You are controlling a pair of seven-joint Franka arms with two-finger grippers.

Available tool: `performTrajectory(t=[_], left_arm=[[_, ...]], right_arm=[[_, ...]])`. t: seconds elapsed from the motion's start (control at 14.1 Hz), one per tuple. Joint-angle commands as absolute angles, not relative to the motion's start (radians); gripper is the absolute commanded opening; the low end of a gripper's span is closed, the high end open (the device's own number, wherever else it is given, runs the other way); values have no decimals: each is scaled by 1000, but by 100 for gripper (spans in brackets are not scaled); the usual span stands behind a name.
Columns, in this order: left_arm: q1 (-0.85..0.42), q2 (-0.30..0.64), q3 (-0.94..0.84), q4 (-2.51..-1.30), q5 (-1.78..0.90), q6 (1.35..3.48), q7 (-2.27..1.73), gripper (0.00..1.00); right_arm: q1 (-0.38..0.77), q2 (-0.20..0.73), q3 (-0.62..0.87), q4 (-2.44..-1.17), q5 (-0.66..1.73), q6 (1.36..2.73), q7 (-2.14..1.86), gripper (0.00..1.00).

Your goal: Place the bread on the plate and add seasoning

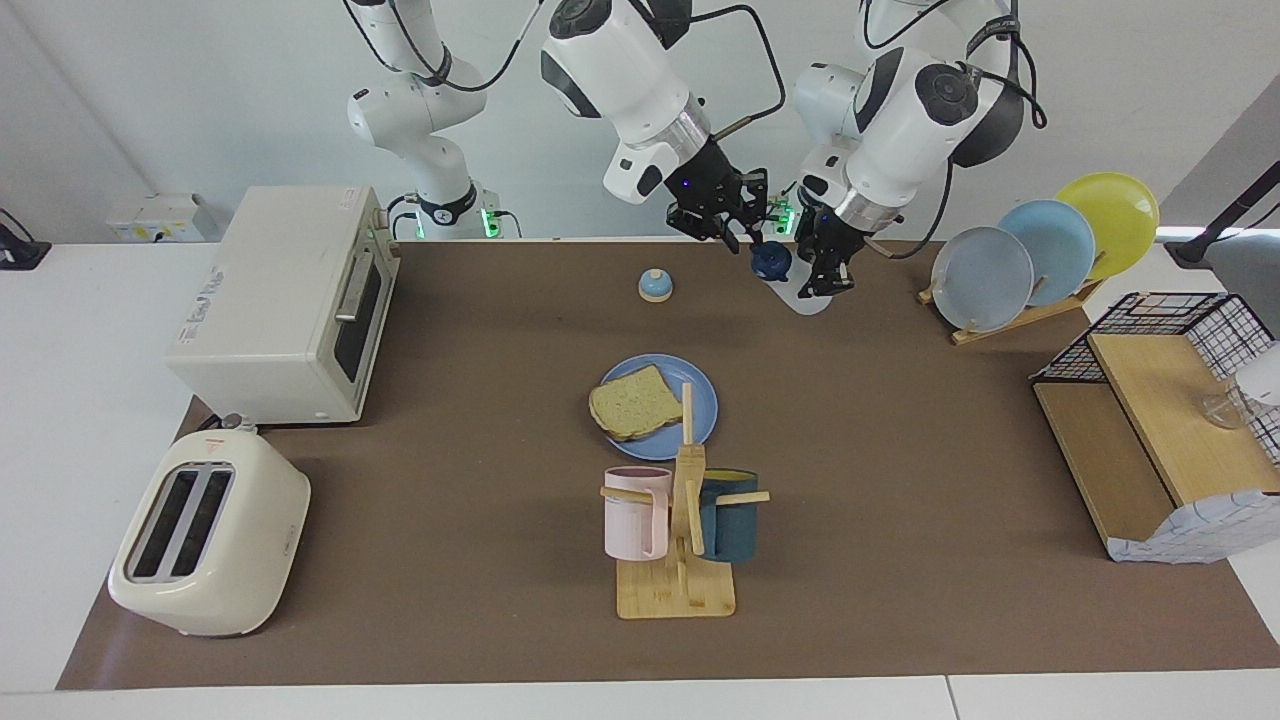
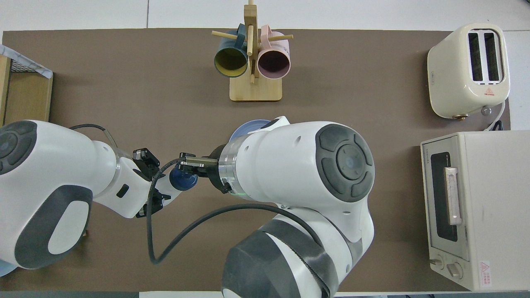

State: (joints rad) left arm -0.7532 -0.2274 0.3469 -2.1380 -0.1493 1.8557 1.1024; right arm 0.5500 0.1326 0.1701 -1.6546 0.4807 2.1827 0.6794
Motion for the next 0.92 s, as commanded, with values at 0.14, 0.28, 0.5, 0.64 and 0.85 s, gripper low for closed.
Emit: performTrajectory(t=[0.14, 0.28, 0.5, 0.64, 0.85], left_arm=[[-758, -264, 344, -2172, -144, 1888, 1080, 0], [-758, -264, 344, -2172, -144, 1890, 1078, 0], [-758, -264, 344, -2172, -144, 1893, 1077, 0], [-758, -264, 344, -2172, -144, 1891, 1077, 0], [-758, -264, 344, -2172, -144, 1893, 1077, 0]], right_arm=[[565, 140, 173, -1669, 468, 2227, 680, 32], [565, 140, 172, -1669, 468, 2223, 680, 31], [561, 144, 173, -1661, 468, 2215, 680, 29], [557, 146, 172, -1658, 468, 2215, 680, 29], [551, 146, 172, -1652, 471, 2212, 681, 27]])
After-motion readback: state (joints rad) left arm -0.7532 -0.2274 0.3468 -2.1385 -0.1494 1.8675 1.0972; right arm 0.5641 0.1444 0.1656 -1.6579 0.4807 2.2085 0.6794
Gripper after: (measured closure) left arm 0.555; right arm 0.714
